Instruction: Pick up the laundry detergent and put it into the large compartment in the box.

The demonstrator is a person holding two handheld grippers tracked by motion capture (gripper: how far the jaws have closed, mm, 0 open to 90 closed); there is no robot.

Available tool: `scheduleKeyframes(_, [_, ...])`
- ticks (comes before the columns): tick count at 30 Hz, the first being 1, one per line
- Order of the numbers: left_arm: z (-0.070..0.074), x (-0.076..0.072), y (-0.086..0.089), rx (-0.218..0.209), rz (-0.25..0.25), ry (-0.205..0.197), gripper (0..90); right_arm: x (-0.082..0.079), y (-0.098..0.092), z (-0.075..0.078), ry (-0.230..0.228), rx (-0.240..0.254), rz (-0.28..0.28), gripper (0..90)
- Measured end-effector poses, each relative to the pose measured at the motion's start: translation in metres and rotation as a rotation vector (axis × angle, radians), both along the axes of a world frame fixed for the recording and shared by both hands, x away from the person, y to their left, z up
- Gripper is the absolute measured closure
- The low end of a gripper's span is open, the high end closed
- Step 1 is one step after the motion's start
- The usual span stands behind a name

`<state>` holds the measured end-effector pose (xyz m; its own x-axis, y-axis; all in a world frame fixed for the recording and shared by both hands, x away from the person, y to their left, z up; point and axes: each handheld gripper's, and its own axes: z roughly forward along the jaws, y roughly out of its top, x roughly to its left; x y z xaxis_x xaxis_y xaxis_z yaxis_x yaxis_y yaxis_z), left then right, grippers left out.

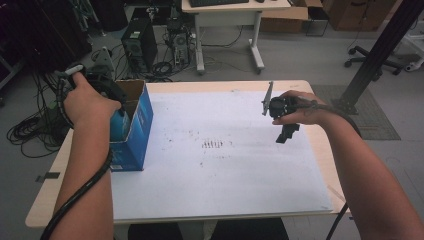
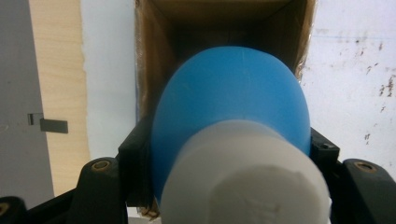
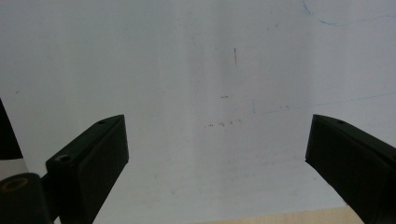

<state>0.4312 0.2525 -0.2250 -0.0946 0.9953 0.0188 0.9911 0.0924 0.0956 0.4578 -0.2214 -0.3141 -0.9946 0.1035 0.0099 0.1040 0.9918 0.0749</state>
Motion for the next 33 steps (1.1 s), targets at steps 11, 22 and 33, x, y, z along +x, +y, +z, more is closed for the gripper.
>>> scheduleKeyframes(11, [-0.019,0.000,-0.001,0.003,-0.007,0.007,37.2,0.000,0.000,0.002,-0.002,0.002,0.001,5.8])
scheduleKeyframes(22, [-0.035,0.001,0.000,0.005,-0.009,0.019,37.2,0.000,-0.001,0.002,-0.004,0.001,-0.002,5.7])
scheduleKeyframes(33, [-0.044,0.000,0.004,0.010,-0.011,0.031,37.2,0.000,-0.001,0.001,-0.002,0.001,-0.004,5.7])
